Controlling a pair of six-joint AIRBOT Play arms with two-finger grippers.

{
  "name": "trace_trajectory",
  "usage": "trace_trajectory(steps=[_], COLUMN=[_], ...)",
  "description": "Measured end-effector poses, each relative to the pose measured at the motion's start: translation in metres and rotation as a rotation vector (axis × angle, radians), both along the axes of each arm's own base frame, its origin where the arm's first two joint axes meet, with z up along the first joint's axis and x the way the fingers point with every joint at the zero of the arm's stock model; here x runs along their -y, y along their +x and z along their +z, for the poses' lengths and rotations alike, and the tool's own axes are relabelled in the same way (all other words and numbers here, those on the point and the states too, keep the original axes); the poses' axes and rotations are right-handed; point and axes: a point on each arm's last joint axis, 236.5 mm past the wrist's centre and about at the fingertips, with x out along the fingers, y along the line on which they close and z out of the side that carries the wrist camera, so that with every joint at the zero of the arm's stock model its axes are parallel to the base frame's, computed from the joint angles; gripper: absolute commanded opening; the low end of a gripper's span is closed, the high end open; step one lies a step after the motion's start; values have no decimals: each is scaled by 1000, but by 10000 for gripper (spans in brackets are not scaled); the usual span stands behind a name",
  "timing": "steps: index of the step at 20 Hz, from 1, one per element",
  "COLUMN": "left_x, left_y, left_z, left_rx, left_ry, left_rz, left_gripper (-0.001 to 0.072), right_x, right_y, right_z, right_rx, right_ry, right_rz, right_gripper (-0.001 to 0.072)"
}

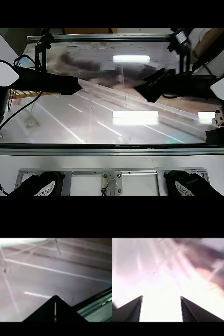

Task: Fold the clothes and pants, and hang the long-sleeved shirts on hangers.

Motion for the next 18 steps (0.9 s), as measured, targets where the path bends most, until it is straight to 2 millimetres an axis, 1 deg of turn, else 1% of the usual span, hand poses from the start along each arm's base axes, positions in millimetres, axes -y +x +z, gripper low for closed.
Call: trace_trajectory(steps=[1, 3, 4, 5, 6, 11, 18], left_x=[1, 2, 3, 3, 3, 4, 4], left_y=[-1, -3, -4, -5, -5, -5, -6], left_z=[-4, -11, -14, -15, -16, -19, -19], left_rx=[-10, -29, -36, -40, -43, -47, -49], left_ry=[-3, -9, -12, -13, -14, -15, -16], left_rz=[1, 0, -1, 0, -1, -2, -2], left_gripper=[8, 8, 8, 8, 8, 8, 8], right_x=[-13, -29, -34, -38, -40, -45, -46], right_y=[-10, -24, -28, -32, -35, -40, -41], right_z=[-10, -23, -27, -30, -32, -37, -38], right_rx=[-28, -67, -80, -90, -96, -110, -114], right_ry=[-9, -24, -29, -33, -35, -40, -42], right_rz=[49, 114, 134, 149, 160, 184, 189], right_gripper=[511, 506, 383, 93, 15, 16, 16])
